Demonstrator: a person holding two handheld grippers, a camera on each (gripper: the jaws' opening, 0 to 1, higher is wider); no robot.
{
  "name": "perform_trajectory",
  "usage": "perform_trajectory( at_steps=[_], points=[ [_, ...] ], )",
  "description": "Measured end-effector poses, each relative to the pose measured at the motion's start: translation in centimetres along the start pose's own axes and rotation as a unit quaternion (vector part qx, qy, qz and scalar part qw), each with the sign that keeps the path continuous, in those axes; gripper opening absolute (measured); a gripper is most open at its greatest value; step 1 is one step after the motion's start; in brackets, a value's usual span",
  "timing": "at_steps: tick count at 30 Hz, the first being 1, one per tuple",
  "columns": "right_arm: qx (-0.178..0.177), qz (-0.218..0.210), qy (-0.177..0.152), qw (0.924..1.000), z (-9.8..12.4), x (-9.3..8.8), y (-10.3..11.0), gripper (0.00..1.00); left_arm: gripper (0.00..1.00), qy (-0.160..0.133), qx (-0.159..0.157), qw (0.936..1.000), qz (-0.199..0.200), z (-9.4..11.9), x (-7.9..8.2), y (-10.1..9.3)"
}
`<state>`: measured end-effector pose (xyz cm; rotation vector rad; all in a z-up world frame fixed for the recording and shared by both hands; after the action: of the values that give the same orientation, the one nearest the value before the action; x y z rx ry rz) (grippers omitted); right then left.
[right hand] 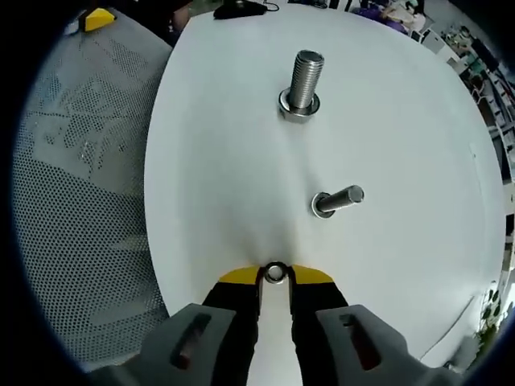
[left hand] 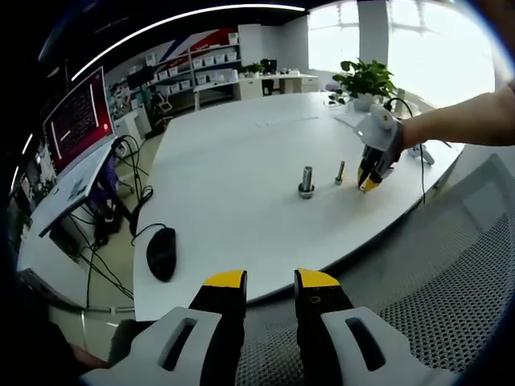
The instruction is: Place the washer onto the threaded stud by aligning its center hole with the stud, sliding it down to the base, and recovering from edge contact or off-axis alignment until the washer reaches the visible bottom stop.
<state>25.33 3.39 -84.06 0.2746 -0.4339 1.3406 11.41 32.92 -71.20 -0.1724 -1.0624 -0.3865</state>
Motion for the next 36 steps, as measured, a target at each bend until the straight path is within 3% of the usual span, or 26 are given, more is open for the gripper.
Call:
perform_trajectory(
  at_steps=[24, 36],
  points=[
    [0.003, -0.018, 0.003, 0.9998, -0.10, 0.09, -0.06, 0.15, 0.22, -0.001, 0.001, 1.0000, 0.001, 0.00, 0.04, 0.06],
    [0.009, 0.000, 0.029, 0.9995, -0.11, 0.29, 0.02, 0.15, 0.22, 0.000, 0.001, 1.0000, 0.001, -0.02, 0.04, 0.05]
  ],
)
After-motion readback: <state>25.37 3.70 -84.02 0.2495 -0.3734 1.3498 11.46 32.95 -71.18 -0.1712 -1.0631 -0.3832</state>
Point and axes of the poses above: the point that each gripper's makers call its tool centre point, and the gripper's own axes: z roughly backward along the fingers, y roughly to its left, x roughly out of its top, the point moved 3 cm from there along z, roughly backward along the fingers, and after that the axes turned 15 degrees about -y, right-handed, at the moved point
